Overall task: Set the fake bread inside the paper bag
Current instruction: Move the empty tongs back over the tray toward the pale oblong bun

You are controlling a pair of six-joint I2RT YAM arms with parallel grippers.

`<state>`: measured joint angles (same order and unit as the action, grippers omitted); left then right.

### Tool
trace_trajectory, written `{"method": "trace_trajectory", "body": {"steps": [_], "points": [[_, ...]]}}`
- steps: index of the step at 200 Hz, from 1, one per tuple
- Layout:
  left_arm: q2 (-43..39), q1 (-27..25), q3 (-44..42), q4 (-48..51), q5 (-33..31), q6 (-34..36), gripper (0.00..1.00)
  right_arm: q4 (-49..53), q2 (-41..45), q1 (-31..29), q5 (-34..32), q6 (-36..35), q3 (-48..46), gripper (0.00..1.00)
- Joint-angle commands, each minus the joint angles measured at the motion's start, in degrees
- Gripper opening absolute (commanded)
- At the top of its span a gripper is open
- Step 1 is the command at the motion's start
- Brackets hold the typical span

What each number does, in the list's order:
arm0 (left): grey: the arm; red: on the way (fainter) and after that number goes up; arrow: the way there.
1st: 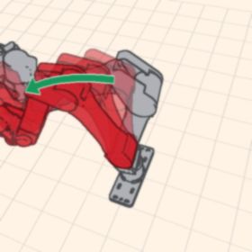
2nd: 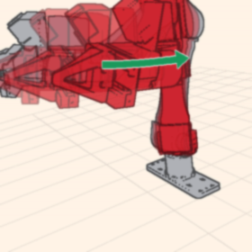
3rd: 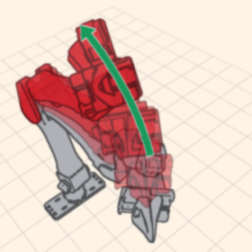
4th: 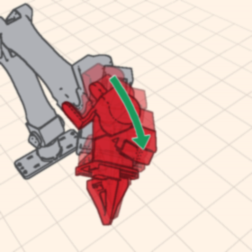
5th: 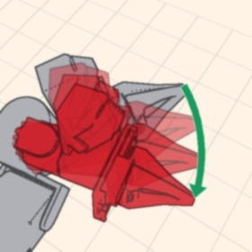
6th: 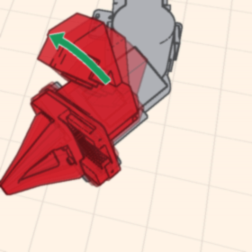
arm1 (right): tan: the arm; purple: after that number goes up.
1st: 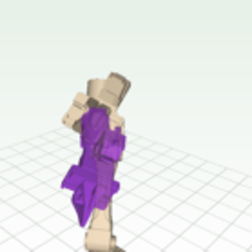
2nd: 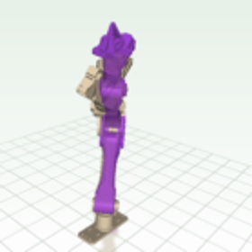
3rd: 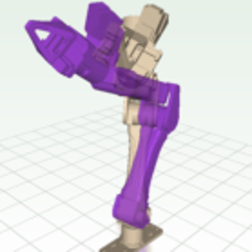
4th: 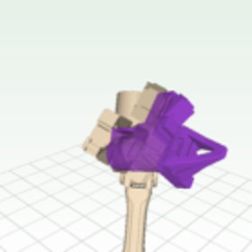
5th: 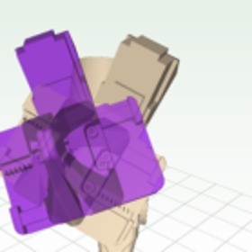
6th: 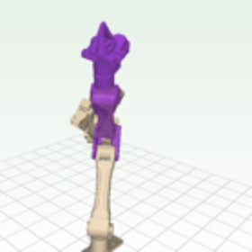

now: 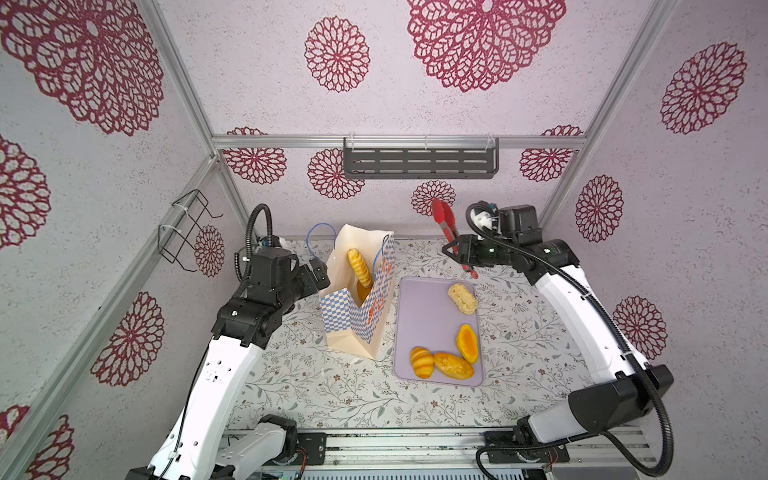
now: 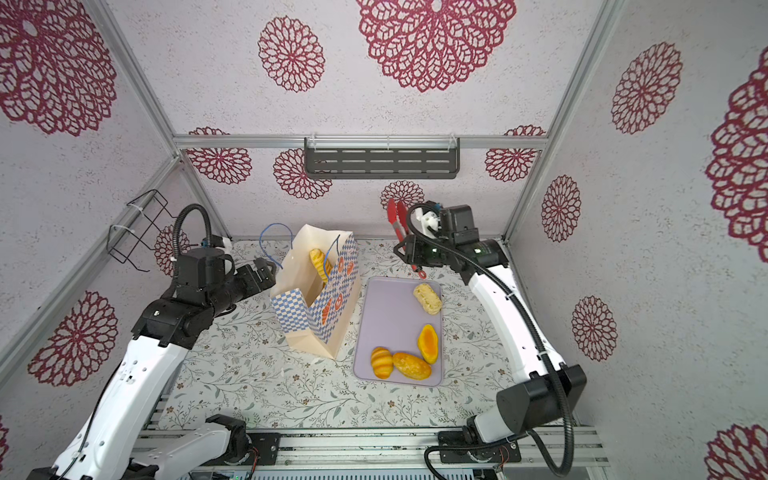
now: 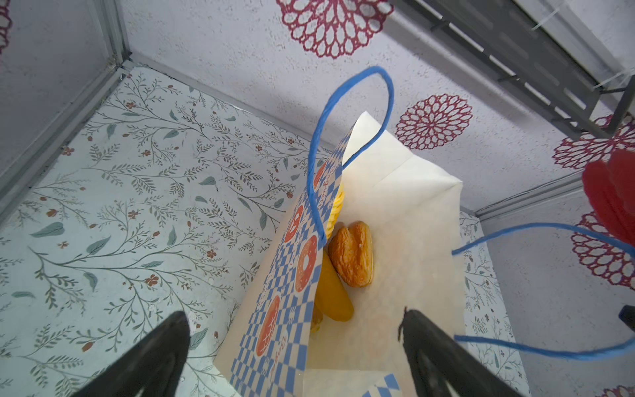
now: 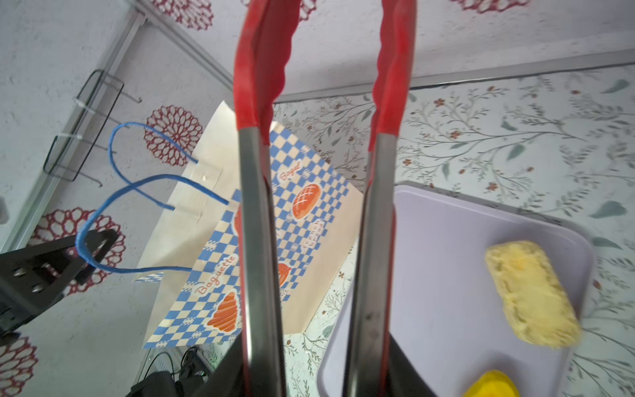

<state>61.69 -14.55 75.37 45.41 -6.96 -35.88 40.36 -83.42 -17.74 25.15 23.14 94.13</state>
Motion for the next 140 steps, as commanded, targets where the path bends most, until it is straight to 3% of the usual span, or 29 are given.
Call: {"method": "trace_trajectory", "body": {"steps": [1,80,140], "points": [[-0.1,-2.0,3.2,4.0,-4.0,2.1,0.98,-2.6,4.8,2.4,-0.1,1.3,-5.4,0.45],[10.6,-19.8,19.4,12.0,-18.5,4.9,0.97,2.1,13.3,17.4,-2.4,-4.3,-30.1,0.46],[9.5,-19.1,19.0,11.0,-17.9,4.5,0.97,0.1,10.3,18.4,-1.1,-4.3,-32.3,0.49]]}}
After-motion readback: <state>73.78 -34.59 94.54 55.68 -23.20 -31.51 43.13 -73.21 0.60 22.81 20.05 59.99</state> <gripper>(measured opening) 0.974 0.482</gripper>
